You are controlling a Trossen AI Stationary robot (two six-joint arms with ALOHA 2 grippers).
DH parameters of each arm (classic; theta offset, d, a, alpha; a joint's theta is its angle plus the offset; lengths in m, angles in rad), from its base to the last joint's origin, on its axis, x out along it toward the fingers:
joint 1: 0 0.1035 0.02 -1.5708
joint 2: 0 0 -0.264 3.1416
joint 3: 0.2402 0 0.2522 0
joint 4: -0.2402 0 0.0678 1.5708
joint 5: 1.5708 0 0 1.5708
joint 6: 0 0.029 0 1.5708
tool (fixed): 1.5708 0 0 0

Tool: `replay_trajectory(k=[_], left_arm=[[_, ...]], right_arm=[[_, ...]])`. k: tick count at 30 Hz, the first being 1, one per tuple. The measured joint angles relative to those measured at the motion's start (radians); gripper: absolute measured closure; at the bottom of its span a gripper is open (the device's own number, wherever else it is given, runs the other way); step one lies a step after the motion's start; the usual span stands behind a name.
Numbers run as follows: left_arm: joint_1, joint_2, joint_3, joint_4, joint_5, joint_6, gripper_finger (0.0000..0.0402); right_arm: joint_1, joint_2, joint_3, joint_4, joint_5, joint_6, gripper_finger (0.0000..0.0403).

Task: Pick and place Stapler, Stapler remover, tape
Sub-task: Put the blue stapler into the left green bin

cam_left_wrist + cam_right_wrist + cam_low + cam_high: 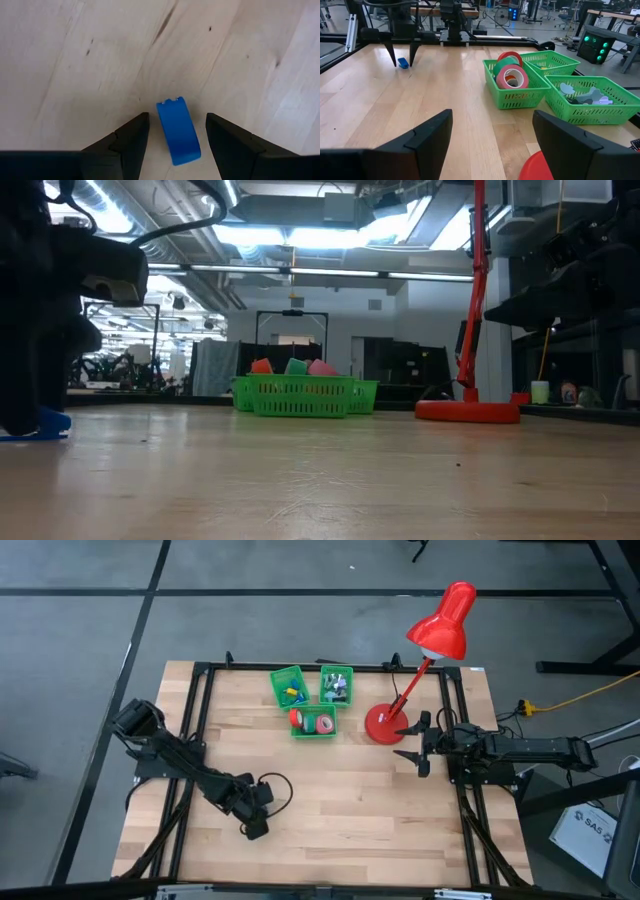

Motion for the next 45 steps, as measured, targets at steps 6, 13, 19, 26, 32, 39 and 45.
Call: replay_trajectory(k=[6,13,19,26,32,39,45], left_arm=[[0.002,-0.037,-0.009,-0.015,-0.002,0.028,0.0241],[0.024,-0.066,-0.013,-0.018,0.008,0.049,0.0336],[0.115,-0.066,0.010,0.001,0.012,0.132,0.0336],[0.232,-0.067,0.095,0.007,-0.005,0.390,0.0325],[0.356,-0.068,0.187,0.008,-0.078,0.590,0.0329],[0.523,-0.069,0.298,0.001,-0.331,0.777,0.0324],[0.702,-0.070,0.363,0.001,-0.455,0.880,0.0327]], right_arm=[[0.000,0.000,0.000,0.000,0.000,0.000,0.0121],[0.000,0.000,0.000,0.000,0.000,0.000,0.0121],[0.000,0.000,0.000,0.000,0.000,0.000,0.0121],[0.000,0.000,0.000,0.000,0.000,0.000,0.0121],[0.000,0.000,0.000,0.000,0.000,0.000,0.0121],[0.000,0.000,0.000,0.000,0.000,0.000,0.0121],[0.000,0.000,0.000,0.000,0.000,0.000,0.0121]])
